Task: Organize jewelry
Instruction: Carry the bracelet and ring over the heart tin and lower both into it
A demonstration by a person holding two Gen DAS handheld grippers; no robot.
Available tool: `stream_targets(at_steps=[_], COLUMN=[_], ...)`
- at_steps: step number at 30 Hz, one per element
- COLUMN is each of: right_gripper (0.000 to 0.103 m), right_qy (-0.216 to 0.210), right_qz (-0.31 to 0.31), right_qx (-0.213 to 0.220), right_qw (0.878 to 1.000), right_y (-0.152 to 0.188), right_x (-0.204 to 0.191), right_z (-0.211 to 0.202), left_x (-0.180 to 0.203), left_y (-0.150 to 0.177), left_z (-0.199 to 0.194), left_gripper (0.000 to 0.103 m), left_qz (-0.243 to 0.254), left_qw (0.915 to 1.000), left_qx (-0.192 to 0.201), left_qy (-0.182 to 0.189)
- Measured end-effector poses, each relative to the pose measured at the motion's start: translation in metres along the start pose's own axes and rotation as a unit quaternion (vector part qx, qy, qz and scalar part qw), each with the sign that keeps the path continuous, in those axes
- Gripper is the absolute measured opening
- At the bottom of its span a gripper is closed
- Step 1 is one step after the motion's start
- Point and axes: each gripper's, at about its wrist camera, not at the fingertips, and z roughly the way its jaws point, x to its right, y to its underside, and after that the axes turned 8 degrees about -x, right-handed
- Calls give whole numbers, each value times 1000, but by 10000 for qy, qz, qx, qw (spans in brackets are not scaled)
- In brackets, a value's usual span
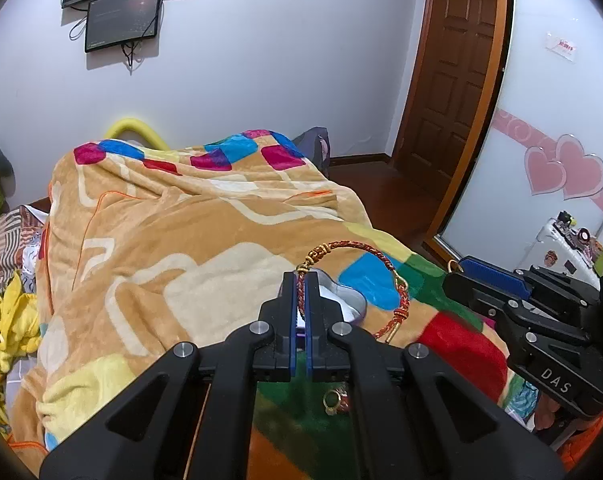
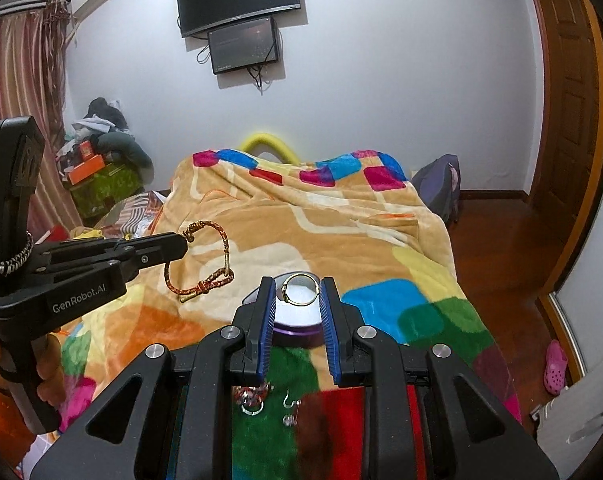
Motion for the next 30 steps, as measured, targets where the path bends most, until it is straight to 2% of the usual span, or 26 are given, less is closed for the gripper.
stream_targets(at_steps=[7, 16, 30], right_gripper=[20, 20, 20], right_qy=[-22, -73, -308], right_qz=[18, 8, -89], right_qx=[-63, -314, -913], right_qw=[10000, 9995, 9953], right_y=[-7, -7, -5], right_x=[4, 8, 12], right_z=[18, 44, 90], left_x=[-6, -15, -20], left_y=[-7, -9, -11], left_z=[24, 66, 116], left_gripper=[1, 1, 1], left_qz=[-17, 29, 177], left_qw=[9998, 9983, 9941], left_qx=[-169, -568, -1062], left_qy=[-38, -132, -162])
